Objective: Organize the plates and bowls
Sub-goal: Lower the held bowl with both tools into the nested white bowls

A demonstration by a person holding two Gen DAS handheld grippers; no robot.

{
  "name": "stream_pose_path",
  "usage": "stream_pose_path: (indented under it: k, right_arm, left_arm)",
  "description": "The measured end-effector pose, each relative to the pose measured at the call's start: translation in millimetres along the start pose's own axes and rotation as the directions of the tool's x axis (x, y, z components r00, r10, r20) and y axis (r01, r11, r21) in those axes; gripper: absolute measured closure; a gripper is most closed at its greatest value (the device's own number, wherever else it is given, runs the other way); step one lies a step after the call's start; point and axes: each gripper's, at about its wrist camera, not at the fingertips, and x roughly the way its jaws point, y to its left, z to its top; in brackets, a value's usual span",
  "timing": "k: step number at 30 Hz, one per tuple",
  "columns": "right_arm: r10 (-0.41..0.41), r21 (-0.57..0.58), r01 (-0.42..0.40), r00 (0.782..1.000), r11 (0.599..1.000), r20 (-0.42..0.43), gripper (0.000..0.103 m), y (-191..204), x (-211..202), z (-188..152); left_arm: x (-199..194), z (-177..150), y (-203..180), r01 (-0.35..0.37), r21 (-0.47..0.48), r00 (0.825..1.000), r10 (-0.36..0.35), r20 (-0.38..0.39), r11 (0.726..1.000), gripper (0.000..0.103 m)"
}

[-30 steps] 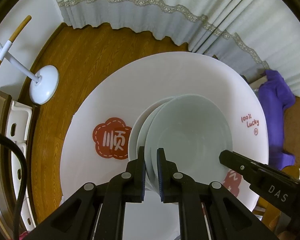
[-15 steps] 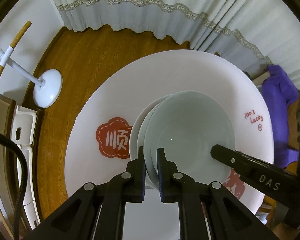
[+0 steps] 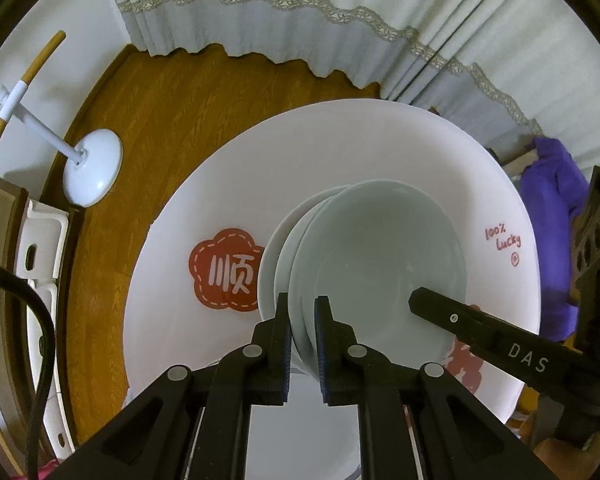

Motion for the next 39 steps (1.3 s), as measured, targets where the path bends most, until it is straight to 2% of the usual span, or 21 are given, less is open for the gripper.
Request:
stream_pose_path:
  k: [15, 18, 26, 29, 39]
  right_arm:
    - [0.030, 0.019, -0.030, 1.000, 0.999, -0.003, 0.089, -5, 0, 2]
    - [0.033, 0.021, -0.033, 0.999, 0.999, -0.005, 0.089, -5, 0, 3]
    - [0.031, 0.019, -0.031, 1.000, 0.999, -0.004, 0.089, -6, -1, 3]
    - [0.018, 0.012, -0.018, 1.000, 1.000, -0.003, 0.089, -3, -1, 2]
    - [-0.008, -0.002, 0.008, 1.000, 1.000, 0.009, 0.084, 6, -1, -1]
  left_arm:
    - [-6, -4, 5, 0.027, -0.026, 1.000, -0.027, 0.000, 0.999, 0.094]
    - [-9, -6, 5, 0.014, -0.026, 1.000, -0.014, 0.002, 1.000, 0.088]
    - [-8, -9, 4, 0.021, -0.035, 1.000, -0.021, -0.003, 0.999, 0.087]
    - [-6, -8, 6, 0.025, -0.040, 1.000, -0.025, -0.009, 0.999, 0.084]
    - [9, -5, 13, 0.010, -0.061, 1.000, -0.012, -0.025, 0.998, 0.082]
